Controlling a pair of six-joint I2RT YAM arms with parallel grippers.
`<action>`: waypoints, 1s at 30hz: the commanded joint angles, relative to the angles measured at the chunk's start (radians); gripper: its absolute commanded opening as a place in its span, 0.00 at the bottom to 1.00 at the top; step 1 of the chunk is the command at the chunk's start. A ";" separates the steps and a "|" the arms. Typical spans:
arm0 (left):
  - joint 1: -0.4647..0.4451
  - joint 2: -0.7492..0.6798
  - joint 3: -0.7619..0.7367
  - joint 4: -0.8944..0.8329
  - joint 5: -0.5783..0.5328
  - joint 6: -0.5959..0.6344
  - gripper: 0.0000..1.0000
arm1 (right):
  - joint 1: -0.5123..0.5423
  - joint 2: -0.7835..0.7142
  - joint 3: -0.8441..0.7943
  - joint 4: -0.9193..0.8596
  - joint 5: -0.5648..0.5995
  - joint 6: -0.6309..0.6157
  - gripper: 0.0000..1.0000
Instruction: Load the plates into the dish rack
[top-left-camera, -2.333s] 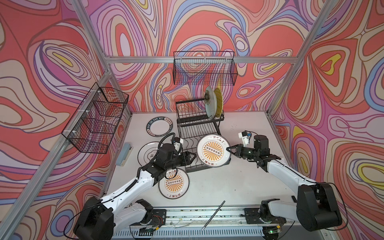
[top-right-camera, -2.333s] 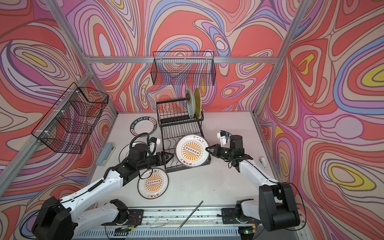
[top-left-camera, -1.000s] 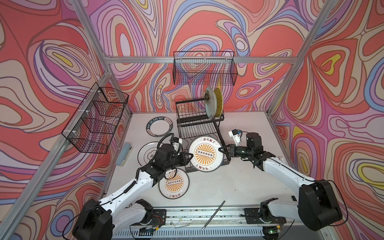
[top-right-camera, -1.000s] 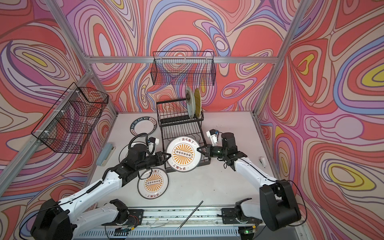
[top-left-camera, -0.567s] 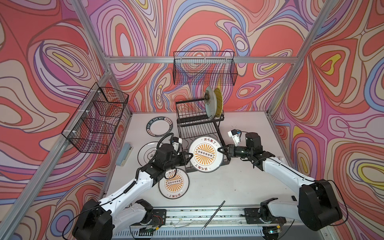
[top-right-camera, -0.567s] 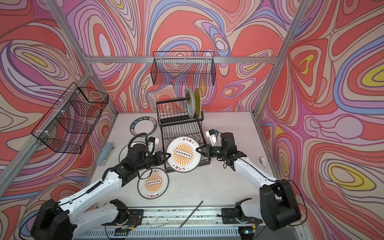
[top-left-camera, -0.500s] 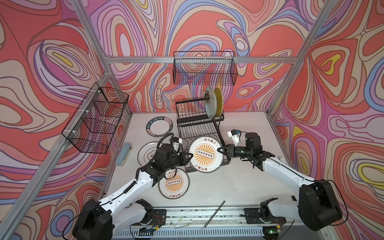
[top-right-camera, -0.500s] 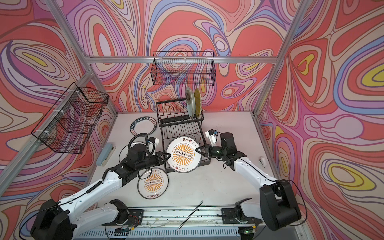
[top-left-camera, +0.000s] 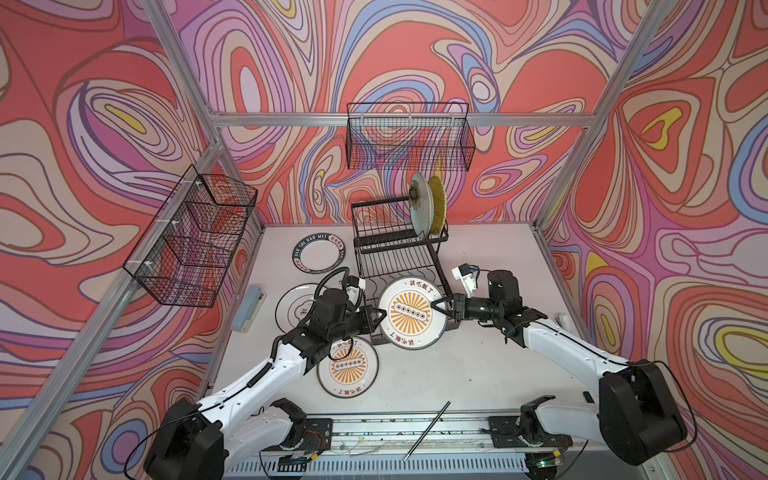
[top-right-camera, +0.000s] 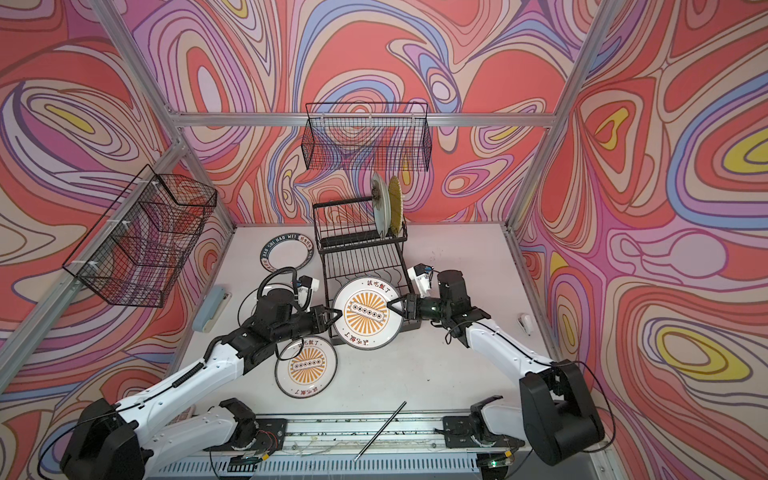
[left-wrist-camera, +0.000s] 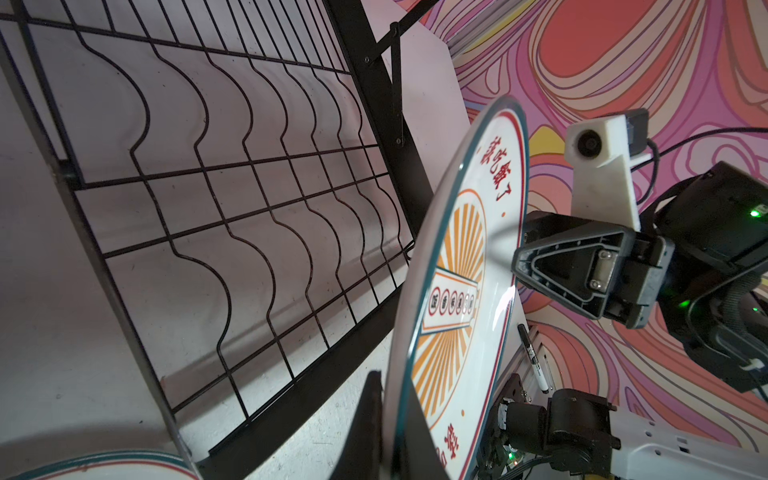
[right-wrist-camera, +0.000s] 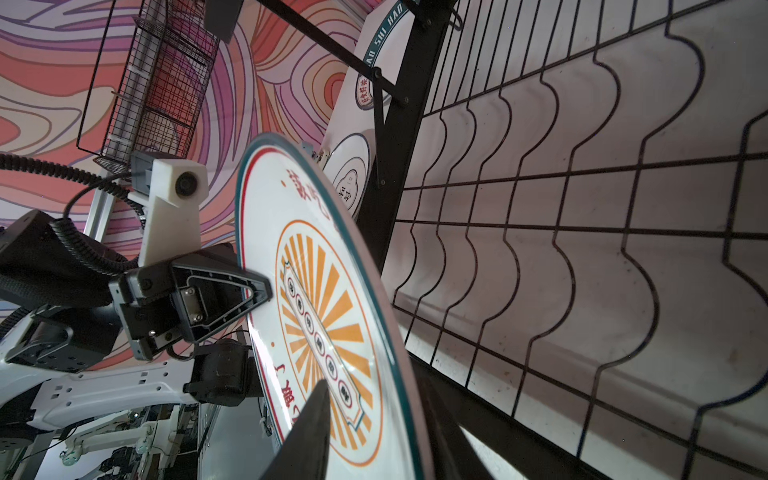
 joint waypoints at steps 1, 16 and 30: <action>-0.005 -0.026 -0.004 0.039 0.011 0.001 0.00 | 0.020 -0.009 -0.021 0.038 0.001 0.006 0.35; -0.005 -0.037 -0.012 0.034 0.004 0.001 0.00 | 0.069 0.048 0.000 0.070 0.012 0.012 0.20; -0.005 -0.044 -0.014 0.001 -0.014 0.004 0.14 | 0.073 0.082 -0.011 0.189 0.017 0.094 0.00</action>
